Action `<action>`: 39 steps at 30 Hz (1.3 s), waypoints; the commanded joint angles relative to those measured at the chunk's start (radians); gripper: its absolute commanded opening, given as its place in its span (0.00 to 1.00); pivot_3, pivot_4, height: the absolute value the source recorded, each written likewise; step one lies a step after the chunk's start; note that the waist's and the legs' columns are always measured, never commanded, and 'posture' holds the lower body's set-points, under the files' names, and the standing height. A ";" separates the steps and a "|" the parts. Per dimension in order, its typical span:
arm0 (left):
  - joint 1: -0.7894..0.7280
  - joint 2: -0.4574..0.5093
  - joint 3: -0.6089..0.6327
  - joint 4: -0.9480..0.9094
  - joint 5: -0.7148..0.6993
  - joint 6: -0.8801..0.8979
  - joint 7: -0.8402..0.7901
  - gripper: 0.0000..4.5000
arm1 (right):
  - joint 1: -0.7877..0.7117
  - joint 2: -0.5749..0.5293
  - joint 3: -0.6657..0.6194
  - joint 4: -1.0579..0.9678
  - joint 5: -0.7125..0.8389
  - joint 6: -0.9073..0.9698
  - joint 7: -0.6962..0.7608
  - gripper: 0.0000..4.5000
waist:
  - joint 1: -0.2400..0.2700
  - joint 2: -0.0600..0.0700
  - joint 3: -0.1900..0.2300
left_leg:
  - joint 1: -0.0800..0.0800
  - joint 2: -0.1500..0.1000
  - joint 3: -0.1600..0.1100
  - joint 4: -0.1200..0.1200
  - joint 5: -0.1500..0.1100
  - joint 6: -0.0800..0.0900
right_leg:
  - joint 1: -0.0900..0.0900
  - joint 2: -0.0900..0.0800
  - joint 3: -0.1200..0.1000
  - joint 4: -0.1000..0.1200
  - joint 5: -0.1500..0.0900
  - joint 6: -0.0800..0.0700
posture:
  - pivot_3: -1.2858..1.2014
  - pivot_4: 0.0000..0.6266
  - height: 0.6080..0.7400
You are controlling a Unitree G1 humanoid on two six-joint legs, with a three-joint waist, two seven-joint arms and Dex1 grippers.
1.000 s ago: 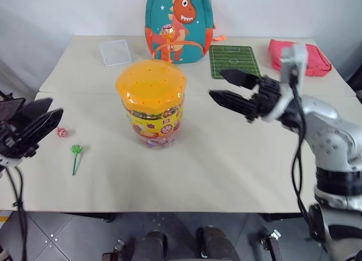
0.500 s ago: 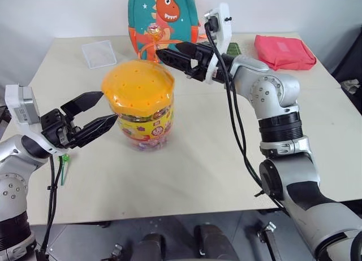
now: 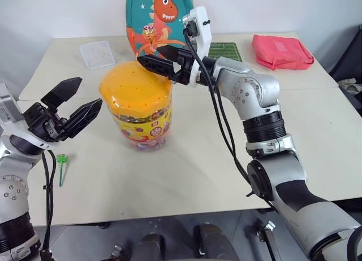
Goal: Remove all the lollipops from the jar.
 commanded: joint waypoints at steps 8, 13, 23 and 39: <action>-0.017 0.022 0.013 -0.020 -0.018 -0.021 -0.001 1.00 | -0.041 0.037 -0.040 0.008 -0.009 -0.067 0.028 0.19 | 0.000 0.000 0.000 | 0.000 0.000 0.000 0.000 0.000 0.000 | 0.000 0.000 -0.001 0.000 0.000 0.000 | 0.52 0.24 1.00; -0.037 0.030 0.001 -0.015 -0.019 -0.022 -0.014 1.00 | -0.056 0.042 -0.071 0.018 0.008 -0.096 0.058 0.01 | -0.002 0.000 0.000 | 0.000 0.000 0.000 -0.001 0.000 0.000 | 0.000 0.000 -0.001 0.000 0.000 0.000 | 0.52 0.24 1.00; -0.079 0.168 -0.100 0.010 -0.031 0.043 -0.261 1.00 | -0.091 -0.220 -0.282 0.001 0.170 0.006 0.193 0.01 | 0.014 0.001 0.001 | 0.000 -0.002 -0.007 0.000 0.000 0.000 | 0.004 -0.002 -0.004 -0.003 0.002 -0.002 | 0.52 0.24 1.00; 0.047 0.295 -0.097 0.123 0.095 -0.058 -0.553 1.00 | 0.679 -0.984 0.129 -0.249 -0.304 0.206 0.171 0.01 | 0.058 0.013 0.006 | -0.010 -0.001 0.003 0.001 0.002 0.004 | -0.001 -0.003 -0.003 -0.019 0.002 -0.002 | 0.52 0.24 1.00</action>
